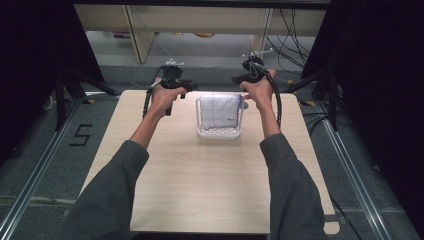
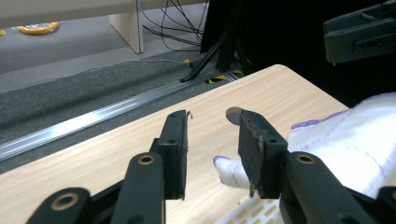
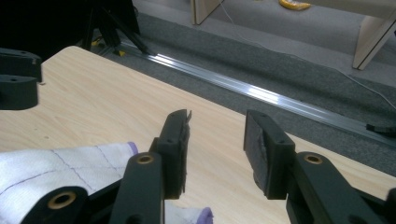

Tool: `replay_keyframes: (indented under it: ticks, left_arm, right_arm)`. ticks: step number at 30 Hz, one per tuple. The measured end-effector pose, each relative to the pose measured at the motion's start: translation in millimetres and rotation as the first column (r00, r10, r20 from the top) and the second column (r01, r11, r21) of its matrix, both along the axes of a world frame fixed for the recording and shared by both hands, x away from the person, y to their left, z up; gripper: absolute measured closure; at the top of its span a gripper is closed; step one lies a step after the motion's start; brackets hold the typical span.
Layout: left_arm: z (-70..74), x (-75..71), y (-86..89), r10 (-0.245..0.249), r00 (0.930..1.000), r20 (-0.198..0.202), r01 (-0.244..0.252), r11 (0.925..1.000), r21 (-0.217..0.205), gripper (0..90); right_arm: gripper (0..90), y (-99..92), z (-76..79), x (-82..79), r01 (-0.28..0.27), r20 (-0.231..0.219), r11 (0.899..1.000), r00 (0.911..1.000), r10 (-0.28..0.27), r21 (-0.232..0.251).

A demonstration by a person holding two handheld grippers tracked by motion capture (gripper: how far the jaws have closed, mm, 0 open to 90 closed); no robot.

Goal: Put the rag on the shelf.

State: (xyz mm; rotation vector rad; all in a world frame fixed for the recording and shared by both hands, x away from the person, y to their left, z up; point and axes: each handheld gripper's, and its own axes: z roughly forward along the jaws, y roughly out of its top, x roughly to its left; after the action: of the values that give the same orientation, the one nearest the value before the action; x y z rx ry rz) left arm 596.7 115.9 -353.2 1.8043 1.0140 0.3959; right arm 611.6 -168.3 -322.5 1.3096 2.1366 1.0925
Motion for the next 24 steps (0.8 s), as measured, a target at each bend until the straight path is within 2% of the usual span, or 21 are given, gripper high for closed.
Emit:
replay_keyframes:
  ticks: [4, 6, 7, 9, 10, 13, 14, 15, 17, 18, 19, 20, 21, 22, 24]
  left_arm:
    - [1.7, -8.9, 10.3, -0.006, 1.0000, -0.003, 0.006, 0.9999, -0.013, 60.1]
    - [3.3, -14.0, 16.6, -0.018, 0.9998, 0.000, 0.018, 0.9990, -0.041, 59.1]
    - [3.7, -17.0, 19.5, -0.021, 0.9998, -0.003, 0.021, 0.9988, -0.044, 57.9]
    - [3.9, -23.5, 24.4, -0.026, 0.9997, -0.004, 0.026, 0.9991, -0.033, 57.4]
    - [4.4, -27.4, 27.4, -0.028, 0.9996, -0.006, 0.028, 0.9990, -0.034, 56.8]
    - [6.7, -34.9, 34.3, -0.025, 0.9997, -0.007, 0.024, 0.9988, -0.042, 54.8]
    - [7.2, -41.1, 37.4, -0.038, 0.9992, -0.012, 0.038, 0.9988, -0.031, 54.1]
    - [7.3, -44.4, 38.1, -0.041, 0.9991, -0.013, 0.041, 0.9989, -0.020, 53.5]
    - [6.9, -47.4, 38.0, -0.043, 0.9990, -0.014, 0.043, 0.9990, -0.014, 50.9]
    - [6.9, -51.4, 38.3, -0.041, 0.9989, -0.020, 0.041, 0.9990, -0.016, 50.9]
    - [6.6, -53.6, 38.6, -0.045, 0.9987, -0.025, 0.044, 0.9985, -0.031, 49.6]
    - [5.6, -57.2, 38.3, -0.042, 0.9986, -0.033, 0.040, 0.9980, -0.049, 46.5]
    - [2.8, -64.1, 36.8, -0.053, 0.9975, -0.048, 0.051, 0.9975, -0.050, 45.3]
    - [2.8, -64.1, 36.8, -0.053, 0.9975, -0.048, 0.051, 0.9975, -0.050, 43.8]
    - [-0.1, -71.2, 34.5, -0.055, 0.9975, -0.044, 0.054, 0.9982, -0.028, 42.6]
  right_arm:
    - [58.5, -1.5, 5.5, -7.0, -0.010, -0.001, 1.000, 0.9999, 0.010, -0.005]
    - [57.2, -1.2, 8.5, -12.9, -0.020, 0.003, 1.000, 0.9998, 0.020, 0.010]
    - [56.6, -2.1, 11.9, -18.1, -0.038, 0.004, 0.999, 0.9993, 0.038, -0.005]
    - [56.2, -2.2, 13.1, -20.7, -0.040, 0.005, 0.999, 0.9992, 0.040, -0.006]
    - [56.0, -2.7, 14.0, -22.8, -0.048, 0.020, 0.999, 0.9986, 0.048, -0.009]
    - [53.5, -3.5, 19.3, -31.7, -0.069, 0.019, 0.998, 0.9975, 0.069, -0.002]
    - [53.4, -3.9, 19.7, -32.8, -0.077, 0.031, 0.997, 0.9966, 0.077, -0.002]
    - [53.0, -3.5, 20.1, -34.8, -0.076, 0.021, 0.997, 0.9969, 0.076, 0.015]
    - [52.1, -3.4, 20.6, -36.4, -0.076, 0.020, 0.997, 0.9969, 0.076, 0.013]
    - [51.6, -3.0, 21.2, -38.4, -0.079, 0.013, 0.997, 0.9968, 0.079, 0.011]
    - [51.3, -4.0, 20.8, -39.1, -0.089, 0.039, 0.996, 0.9953, 0.088, 0.005]
    - [50.5, -4.9, 20.7, -41.6, -0.100, 0.041, 0.995, 0.9942, 0.099, 0.010]
    - [49.9, -4.6, 21.9, -44.2, -0.095, 0.029, 0.995, 0.9951, 0.094, 0.010]
    - [49.1, -4.3, 21.7, -45.6, -0.099, 0.021, 0.995, 0.9949, 0.099, 0.014]
    - [48.3, -4.0, 20.1, -45.6, -0.107, 0.036, 0.994, 0.9936, 0.107, 0.020]
